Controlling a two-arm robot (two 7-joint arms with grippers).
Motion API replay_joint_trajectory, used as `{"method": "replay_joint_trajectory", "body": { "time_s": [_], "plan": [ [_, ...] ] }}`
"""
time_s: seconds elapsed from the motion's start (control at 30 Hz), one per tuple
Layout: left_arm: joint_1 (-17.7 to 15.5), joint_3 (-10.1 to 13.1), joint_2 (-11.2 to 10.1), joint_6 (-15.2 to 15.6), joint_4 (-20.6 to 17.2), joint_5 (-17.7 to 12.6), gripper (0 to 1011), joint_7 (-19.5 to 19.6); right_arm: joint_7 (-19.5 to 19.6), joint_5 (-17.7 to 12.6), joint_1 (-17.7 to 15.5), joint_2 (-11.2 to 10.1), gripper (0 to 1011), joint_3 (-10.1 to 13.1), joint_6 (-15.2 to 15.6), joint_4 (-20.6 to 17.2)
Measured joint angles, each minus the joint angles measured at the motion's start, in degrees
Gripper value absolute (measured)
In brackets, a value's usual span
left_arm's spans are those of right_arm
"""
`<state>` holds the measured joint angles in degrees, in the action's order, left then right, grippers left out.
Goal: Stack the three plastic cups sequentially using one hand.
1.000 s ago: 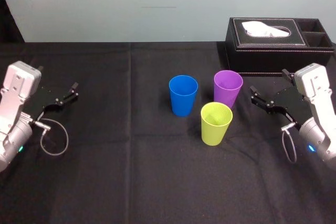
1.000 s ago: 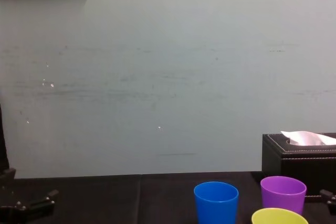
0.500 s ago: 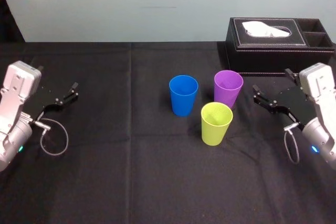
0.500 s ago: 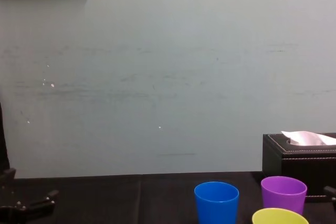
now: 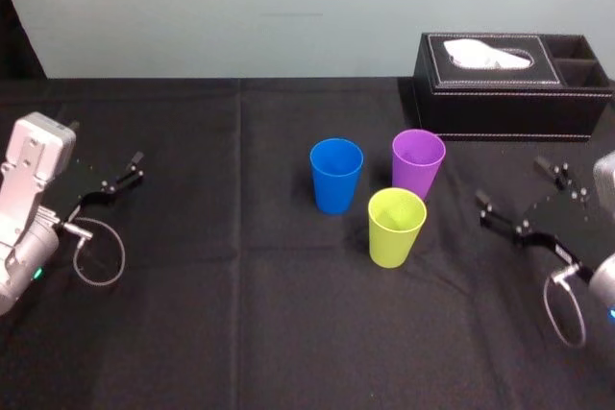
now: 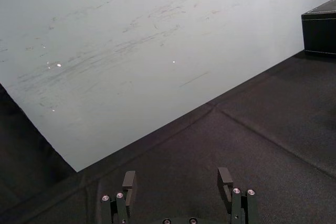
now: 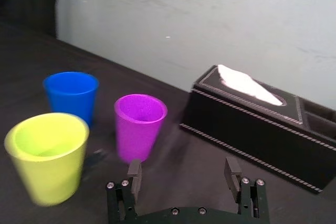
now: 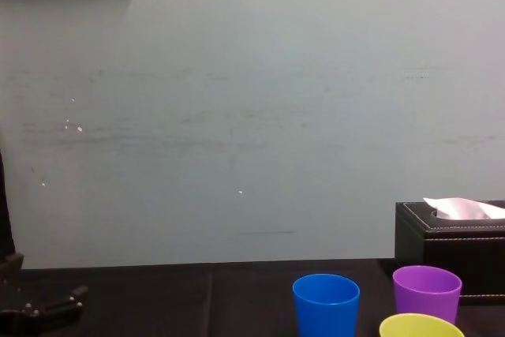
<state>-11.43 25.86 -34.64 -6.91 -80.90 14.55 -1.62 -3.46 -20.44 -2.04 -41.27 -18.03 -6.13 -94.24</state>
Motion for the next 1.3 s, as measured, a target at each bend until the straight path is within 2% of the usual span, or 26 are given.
{"method": "replay_joint_trajectory", "body": {
  "time_s": [0.13, 0.23, 0.37, 0.5, 0.77, 0.97, 1.3],
  "plan": [
    [0.0, 0.0, 0.0, 0.0, 0.0, 0.0, 1011, 0.0, -2.4, -2.2, -4.8, -2.6, 1000, 2.0, -0.1, -3.9],
    [0.0, 0.0, 0.0, 0.0, 0.0, 0.0, 1011, 0.0, -4.2, -3.9, -7.5, -3.7, 1000, 3.0, -0.2, -5.9],
    [0.0, 0.0, 0.0, 0.0, 0.0, 0.0, 1011, 0.0, -5.9, -5.4, -9.6, -4.3, 1000, 3.5, 0.0, -7.4],
    [0.0, 0.0, 0.0, 0.0, 0.0, 0.0, 1011, 0.0, -7.8, -6.5, -11.0, -4.0, 1000, 3.2, 1.1, -8.6],
    [0.0, 0.0, 0.0, 0.0, 0.0, 0.0, 1011, 0.0, -9.1, -6.9, -10.6, -1.6, 1000, 2.0, 3.9, -8.8],
    [0.0, 0.0, 0.0, 0.0, 0.0, 0.0, 1012, 0.0, -9.8, -6.2, -7.7, 1.3, 1000, 0.5, 7.0, -7.7],
    [0.0, 0.0, 0.0, 0.0, 0.0, 0.0, 1011, 0.0, -10.3, -4.2, -4.5, 4.6, 1000, -0.7, 9.3, -5.4]
  ]
}}
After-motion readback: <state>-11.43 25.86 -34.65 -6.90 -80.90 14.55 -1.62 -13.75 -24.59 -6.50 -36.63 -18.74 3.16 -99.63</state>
